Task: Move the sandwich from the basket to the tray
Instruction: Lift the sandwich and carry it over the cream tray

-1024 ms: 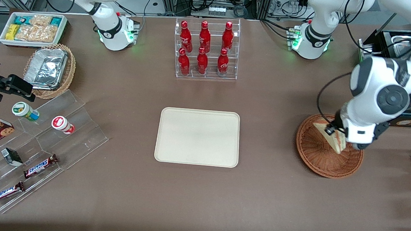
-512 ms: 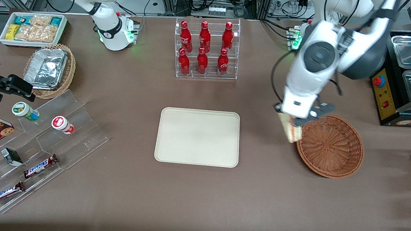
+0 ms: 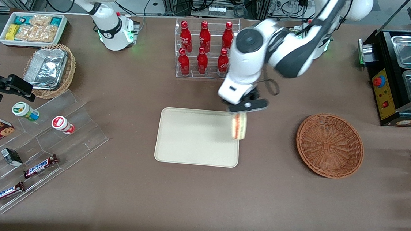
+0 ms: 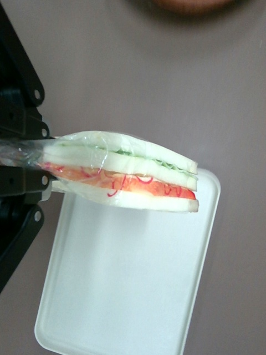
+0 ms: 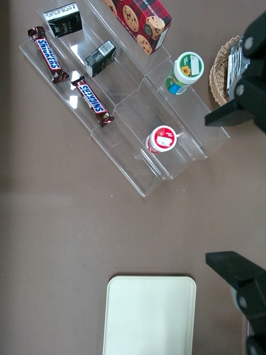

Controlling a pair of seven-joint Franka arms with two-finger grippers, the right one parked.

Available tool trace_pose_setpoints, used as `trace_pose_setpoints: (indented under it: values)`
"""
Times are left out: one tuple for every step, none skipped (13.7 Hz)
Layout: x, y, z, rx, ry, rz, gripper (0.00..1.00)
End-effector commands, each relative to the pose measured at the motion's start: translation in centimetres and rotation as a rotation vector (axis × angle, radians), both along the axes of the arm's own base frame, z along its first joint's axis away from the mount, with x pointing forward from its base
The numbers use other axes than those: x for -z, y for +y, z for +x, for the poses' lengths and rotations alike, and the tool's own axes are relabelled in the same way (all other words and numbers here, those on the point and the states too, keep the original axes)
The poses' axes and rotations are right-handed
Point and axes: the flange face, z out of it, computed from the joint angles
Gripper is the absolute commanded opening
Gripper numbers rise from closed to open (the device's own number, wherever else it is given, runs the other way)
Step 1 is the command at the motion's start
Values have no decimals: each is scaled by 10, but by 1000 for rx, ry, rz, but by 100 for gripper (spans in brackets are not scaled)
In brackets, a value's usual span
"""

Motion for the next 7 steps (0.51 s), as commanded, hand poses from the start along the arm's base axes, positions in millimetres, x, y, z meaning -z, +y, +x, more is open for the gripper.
trace_pose_setpoints:
  values:
    - [59,-24,12,16,-2,12,7]
    - [74,-29,16,19,2,15,7]
    - [91,-33,19,23,12,26,7]
    - [105,-39,19,31,19,37,7]
    - [114,-40,21,35,18,49,7]
    - [119,-41,20,43,11,56,7]
    - [119,-42,22,45,-2,44,7]
